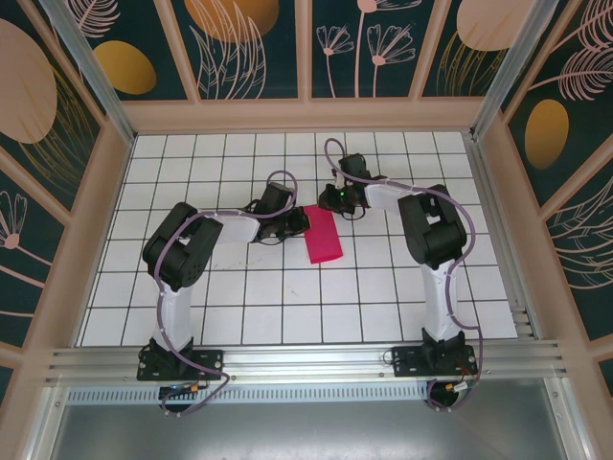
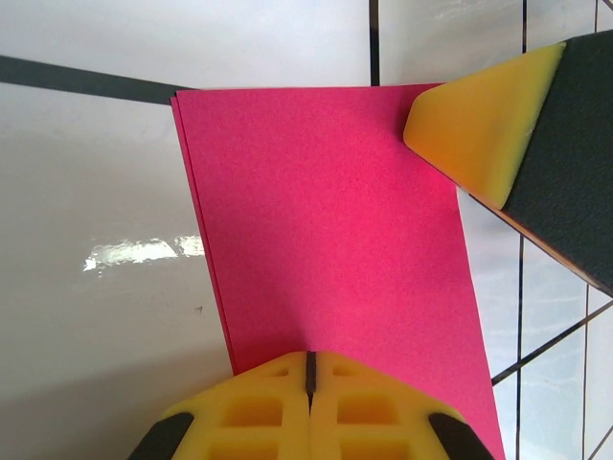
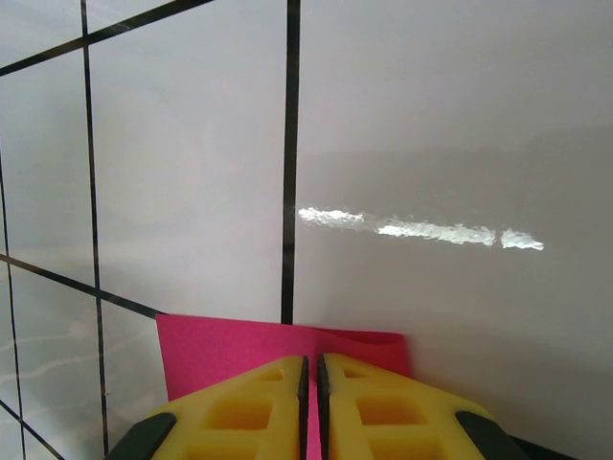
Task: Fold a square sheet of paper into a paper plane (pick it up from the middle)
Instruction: Fold the square sheet of paper in half at the center of the table, then move the square sheet of paper to the center of the table.
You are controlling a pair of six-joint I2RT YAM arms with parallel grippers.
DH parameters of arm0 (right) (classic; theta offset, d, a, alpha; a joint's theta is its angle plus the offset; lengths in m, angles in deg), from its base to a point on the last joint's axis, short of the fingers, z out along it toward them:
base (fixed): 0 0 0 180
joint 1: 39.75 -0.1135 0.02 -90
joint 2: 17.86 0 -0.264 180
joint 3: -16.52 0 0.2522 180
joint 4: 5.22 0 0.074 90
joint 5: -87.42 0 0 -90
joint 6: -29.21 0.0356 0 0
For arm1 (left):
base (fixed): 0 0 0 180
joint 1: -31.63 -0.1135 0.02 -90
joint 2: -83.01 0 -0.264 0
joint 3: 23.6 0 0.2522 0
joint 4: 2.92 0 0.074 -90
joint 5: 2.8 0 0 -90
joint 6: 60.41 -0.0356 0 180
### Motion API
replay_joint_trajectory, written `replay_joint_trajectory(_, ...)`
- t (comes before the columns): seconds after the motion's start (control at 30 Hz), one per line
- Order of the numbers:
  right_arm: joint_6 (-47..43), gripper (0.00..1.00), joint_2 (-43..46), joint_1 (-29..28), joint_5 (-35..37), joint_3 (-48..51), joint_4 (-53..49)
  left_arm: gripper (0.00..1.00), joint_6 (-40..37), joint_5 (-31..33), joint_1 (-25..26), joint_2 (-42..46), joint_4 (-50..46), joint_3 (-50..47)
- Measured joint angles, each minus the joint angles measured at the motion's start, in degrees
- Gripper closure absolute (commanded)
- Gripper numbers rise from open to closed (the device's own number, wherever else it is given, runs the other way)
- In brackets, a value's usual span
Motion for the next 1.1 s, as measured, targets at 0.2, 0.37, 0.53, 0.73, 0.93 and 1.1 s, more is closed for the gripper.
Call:
replay_joint_trajectory(0.2,1.01,0.88,-0.39,0.35,-0.02,-0.22,0.22,0.98,-0.07,0.0,0.0,0.0,0.04,0.0)
replay_joint_trajectory(0.37,3.26,0.9,-0.52,0.5,0.07,-0.07,0.74,0.98,-0.24,0.02,0.0,0.0,0.13,-0.07)
replay_joint_trajectory(0.53,6.64,0.91,-0.5,0.83,-0.09,1.07,2.86,0.98,-0.24,0.0,0.02,0.0,0.74,-0.28)
replay_joint_trajectory(0.73,11.15,0.91,-0.17,1.42,-1.22,2.45,5.46,0.98,-0.26,0.02,0.02,0.04,1.01,-0.39)
replay_joint_trajectory(0.93,12.66,0.82,4.61,3.56,1.68,7.76,7.72,0.98,-0.39,0.24,0.02,0.24,1.22,-0.66)
replay_joint_trajectory(1.1,9.79,0.78,13.94,3.89,3.48,13.51,7.67,0.98,-0.85,0.74,0.13,0.76,2.14,-1.49)
